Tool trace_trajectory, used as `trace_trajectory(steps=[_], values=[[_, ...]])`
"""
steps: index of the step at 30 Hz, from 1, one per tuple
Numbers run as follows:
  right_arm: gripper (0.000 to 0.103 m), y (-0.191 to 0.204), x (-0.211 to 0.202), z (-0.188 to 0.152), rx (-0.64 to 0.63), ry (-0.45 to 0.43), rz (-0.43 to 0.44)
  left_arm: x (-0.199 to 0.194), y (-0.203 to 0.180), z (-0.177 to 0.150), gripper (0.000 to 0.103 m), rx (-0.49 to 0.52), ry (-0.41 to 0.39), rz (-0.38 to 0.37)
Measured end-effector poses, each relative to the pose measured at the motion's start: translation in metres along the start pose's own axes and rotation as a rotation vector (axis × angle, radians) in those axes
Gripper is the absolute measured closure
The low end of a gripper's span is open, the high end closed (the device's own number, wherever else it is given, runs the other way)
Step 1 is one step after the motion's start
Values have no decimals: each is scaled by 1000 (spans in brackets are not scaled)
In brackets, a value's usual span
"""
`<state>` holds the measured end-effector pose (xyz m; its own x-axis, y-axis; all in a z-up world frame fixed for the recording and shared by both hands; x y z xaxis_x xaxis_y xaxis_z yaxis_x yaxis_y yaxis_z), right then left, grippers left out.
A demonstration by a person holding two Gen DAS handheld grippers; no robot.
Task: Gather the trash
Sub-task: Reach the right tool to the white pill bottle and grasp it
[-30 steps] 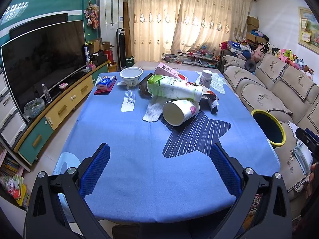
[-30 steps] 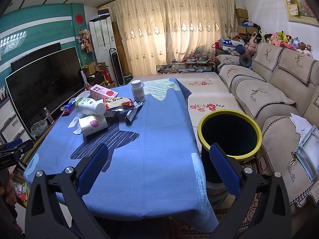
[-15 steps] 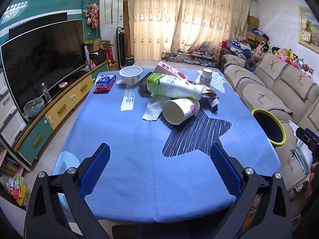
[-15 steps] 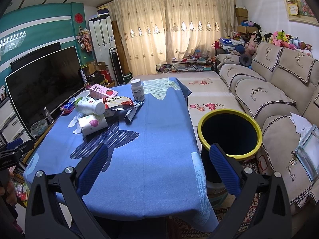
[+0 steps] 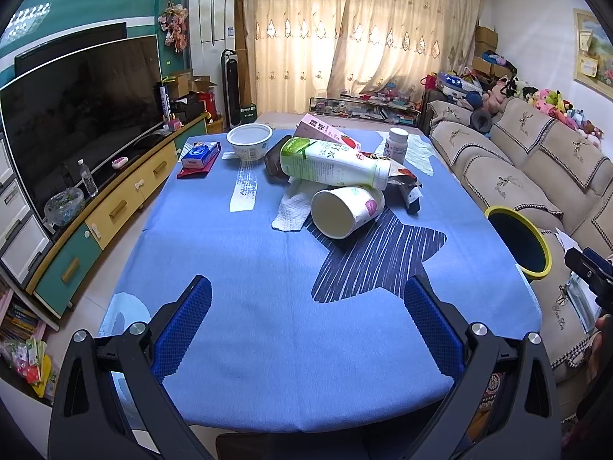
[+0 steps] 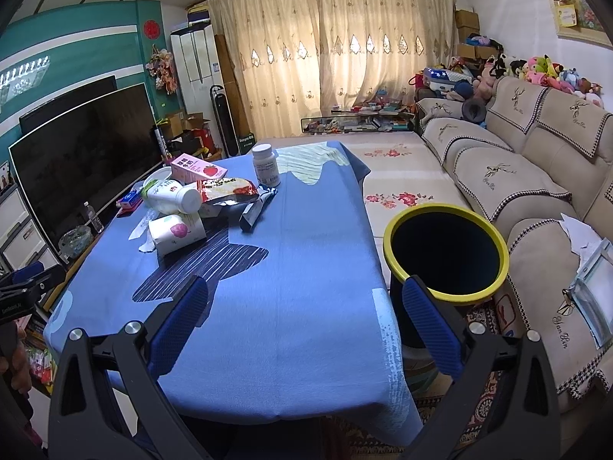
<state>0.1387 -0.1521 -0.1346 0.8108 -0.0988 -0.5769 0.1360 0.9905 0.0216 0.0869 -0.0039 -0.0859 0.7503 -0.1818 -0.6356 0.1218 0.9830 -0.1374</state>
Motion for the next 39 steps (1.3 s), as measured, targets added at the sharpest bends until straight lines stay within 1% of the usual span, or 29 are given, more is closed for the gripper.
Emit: trace_trajectory(steps=[11,15,17,20,25,26,27,28,29,32,36,39], values=[[6,2,16,-3,-11,36,-8,14,0,1,4,4,26,-3],[6,9,27,7,-48,33,-10,22,1,2,4,2,33,-4],[6,16,39,17,-77,38,-4,27,3,3,4,1,38,-1],[6,29,59,37,-94,43,33,36,8,7,4,-7,41,1],[6,58,108,72,-114,50,85,49,21,18,4,-21,31,20],[7,65,124,81,-118,58,95,53,25,21,4,-22,29,28],[9,71,136,87,-120,61,105,55,28,23,4,-22,28,34],[18,75,145,93,-122,59,116,58,31,25,4,-23,26,40],[22,82,159,99,-121,76,126,61,34,27,4,-25,25,44],[24,103,199,111,-137,130,158,71,43,32,4,-35,23,48],[27,122,242,123,-163,152,138,84,54,37,4,-44,27,58],[29,128,272,133,-151,177,136,97,63,40,4,-55,38,63]])
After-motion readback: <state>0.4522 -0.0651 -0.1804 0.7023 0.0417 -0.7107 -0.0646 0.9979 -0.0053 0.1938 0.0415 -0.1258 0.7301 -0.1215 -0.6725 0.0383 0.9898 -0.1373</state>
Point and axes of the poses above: each gripper's, at about its wrist camera, not at the fingertips, and x roughly the way its jaws point, y to its left, z to its top, the point moved 9 cm from there along x, roughly the way its jaws point, and after that the axes turned 10 degrees about -z, right-handed, at the moved point
